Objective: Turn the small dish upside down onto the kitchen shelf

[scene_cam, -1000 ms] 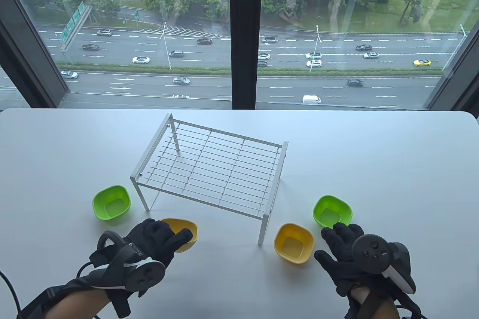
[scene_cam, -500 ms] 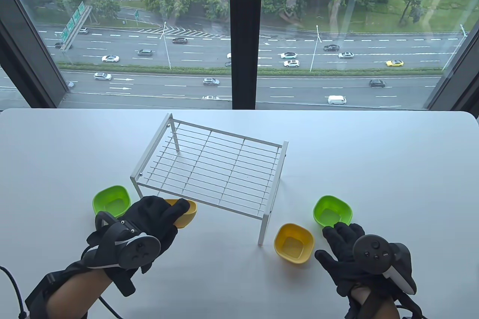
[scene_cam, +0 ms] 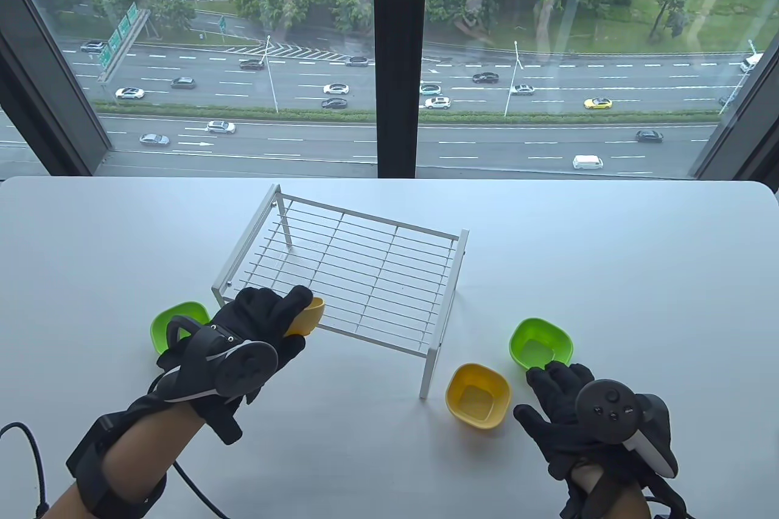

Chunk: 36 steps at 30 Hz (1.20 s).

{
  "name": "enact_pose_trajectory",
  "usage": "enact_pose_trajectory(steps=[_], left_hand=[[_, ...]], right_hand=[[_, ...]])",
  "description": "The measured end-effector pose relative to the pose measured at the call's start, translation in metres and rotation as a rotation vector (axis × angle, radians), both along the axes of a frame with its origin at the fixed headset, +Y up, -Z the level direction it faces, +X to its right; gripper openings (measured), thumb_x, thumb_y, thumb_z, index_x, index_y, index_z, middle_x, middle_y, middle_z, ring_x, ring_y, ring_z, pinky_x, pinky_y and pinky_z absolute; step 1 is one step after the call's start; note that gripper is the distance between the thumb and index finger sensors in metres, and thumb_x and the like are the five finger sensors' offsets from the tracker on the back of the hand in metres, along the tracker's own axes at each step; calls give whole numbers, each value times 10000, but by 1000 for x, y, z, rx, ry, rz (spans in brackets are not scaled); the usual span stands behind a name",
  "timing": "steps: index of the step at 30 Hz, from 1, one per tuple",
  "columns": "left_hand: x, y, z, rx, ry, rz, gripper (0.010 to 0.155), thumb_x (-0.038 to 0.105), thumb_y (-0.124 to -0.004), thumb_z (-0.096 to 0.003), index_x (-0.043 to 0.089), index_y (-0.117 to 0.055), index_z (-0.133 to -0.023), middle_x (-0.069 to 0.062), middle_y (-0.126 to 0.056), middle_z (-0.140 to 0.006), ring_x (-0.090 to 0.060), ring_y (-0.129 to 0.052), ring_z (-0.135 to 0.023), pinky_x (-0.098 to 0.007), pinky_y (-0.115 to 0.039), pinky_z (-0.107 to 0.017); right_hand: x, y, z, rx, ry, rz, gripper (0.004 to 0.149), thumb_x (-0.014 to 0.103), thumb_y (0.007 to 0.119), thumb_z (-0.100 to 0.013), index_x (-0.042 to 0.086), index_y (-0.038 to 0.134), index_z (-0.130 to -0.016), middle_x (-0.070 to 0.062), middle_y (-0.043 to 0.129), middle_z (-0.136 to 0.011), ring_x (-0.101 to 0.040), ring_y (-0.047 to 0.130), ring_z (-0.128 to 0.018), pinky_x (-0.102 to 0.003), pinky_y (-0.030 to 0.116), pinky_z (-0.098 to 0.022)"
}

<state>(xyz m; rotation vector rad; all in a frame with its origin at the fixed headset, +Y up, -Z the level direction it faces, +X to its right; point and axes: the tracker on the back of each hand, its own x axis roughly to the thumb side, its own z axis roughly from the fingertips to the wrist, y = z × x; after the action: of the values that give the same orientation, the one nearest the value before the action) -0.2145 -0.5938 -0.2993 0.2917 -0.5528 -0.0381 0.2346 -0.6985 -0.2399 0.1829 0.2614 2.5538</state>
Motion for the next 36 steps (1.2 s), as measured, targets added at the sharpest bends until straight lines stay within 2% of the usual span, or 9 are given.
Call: enact_pose_trajectory(steps=[15,23,36], left_hand=[[22,4,-48,-73,133,33,750,521,-708,-464,240,-394,-1084,34,-720,-835,-261,-806,-808,-526,-835,-644],[28,6,-69,-42,151,87,758,551,-714,-450,219,-434,-1071,41,-756,-788,-229,-857,-730,-486,-903,-577],[58,-6,-111,-180,273,87,773,562,-699,-451,196,-422,-1072,33,-759,-775,-226,-877,-697,-461,-943,-528]], right_hand=[[1,-7,-8,-35,-8,-10,768,603,660,-501,170,450,-1099,-209,317,-1170,-514,187,-1031,-730,219,-693],[2,-7,-9,-29,4,3,771,610,651,-505,176,433,-1103,-208,307,-1171,-513,185,-1031,-731,222,-692],[2,-6,-6,-20,8,-8,760,599,638,-512,173,426,-1104,-208,301,-1171,-515,184,-1030,-732,224,-691]])
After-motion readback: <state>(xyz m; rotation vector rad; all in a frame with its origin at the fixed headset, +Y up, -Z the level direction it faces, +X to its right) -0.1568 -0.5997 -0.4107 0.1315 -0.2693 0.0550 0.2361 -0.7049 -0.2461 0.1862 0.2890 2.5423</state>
